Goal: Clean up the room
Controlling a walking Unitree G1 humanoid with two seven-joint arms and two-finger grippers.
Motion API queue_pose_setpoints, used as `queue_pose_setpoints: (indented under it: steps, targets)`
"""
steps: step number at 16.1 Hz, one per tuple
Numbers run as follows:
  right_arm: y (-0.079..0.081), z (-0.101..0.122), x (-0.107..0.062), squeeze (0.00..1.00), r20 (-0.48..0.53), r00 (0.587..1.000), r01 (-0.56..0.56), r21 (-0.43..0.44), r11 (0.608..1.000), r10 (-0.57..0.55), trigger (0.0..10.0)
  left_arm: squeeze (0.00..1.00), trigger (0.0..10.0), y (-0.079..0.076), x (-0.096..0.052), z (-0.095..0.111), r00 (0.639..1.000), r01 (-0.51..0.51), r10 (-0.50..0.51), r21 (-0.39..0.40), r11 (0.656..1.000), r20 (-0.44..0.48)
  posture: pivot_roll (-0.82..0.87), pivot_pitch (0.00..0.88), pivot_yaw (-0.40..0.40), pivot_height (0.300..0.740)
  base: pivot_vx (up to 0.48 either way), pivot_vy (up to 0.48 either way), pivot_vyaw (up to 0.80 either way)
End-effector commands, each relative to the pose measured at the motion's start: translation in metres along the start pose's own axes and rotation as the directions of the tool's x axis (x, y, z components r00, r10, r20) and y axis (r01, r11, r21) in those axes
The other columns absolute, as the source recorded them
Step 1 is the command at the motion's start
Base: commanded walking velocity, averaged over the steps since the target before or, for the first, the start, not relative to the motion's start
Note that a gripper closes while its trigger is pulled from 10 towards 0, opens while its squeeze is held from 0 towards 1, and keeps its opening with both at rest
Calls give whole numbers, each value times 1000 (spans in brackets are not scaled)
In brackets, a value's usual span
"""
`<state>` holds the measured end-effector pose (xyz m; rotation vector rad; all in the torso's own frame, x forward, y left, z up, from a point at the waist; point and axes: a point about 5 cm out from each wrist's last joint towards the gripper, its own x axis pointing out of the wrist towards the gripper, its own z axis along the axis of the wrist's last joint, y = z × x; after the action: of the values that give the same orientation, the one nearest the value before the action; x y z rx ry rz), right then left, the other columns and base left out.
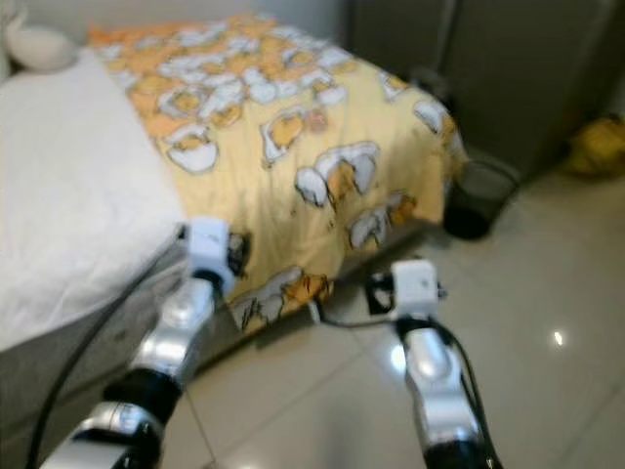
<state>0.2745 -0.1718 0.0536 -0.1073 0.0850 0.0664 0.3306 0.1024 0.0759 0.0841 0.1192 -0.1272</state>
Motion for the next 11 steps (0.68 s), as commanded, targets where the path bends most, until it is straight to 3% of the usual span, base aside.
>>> queue_pose_setpoints:
  steps: [1, 5, 9, 11]
  targets:
    - [12, 6, 4, 0, 28, 999, -32, 14, 999, 32, 10000, 0, 10000, 18, -1, -5, 998, -55, 55, 3, 998, -17, -65, 0, 50, 736, 0, 0, 694]
    - [0, 9, 1, 0, 66, 998, 16, 73, 997, -21, 10000, 0, 10000, 27, -1, -10, 988, -152, 143, -155, 976, -66, -75, 0, 46, 736, 298, -370, 686]
    - [-4, 5, 0, 0, 46, 999, 18, 71, 997, -22, 10000, 0, 10000, 6, 3, -2, 998, -66, 63, -128, 990, -23, -79, 0, 46, 736, 247, -260, 675]
    - [-1, 2, 2, 0, 28, 999, 13, 71, 997, -15, 10000, 0, 10000, 6, 3, -2, 999, -49, 47, -128, 991, -19, -81, 0, 45, 736, 0, -229, 0]
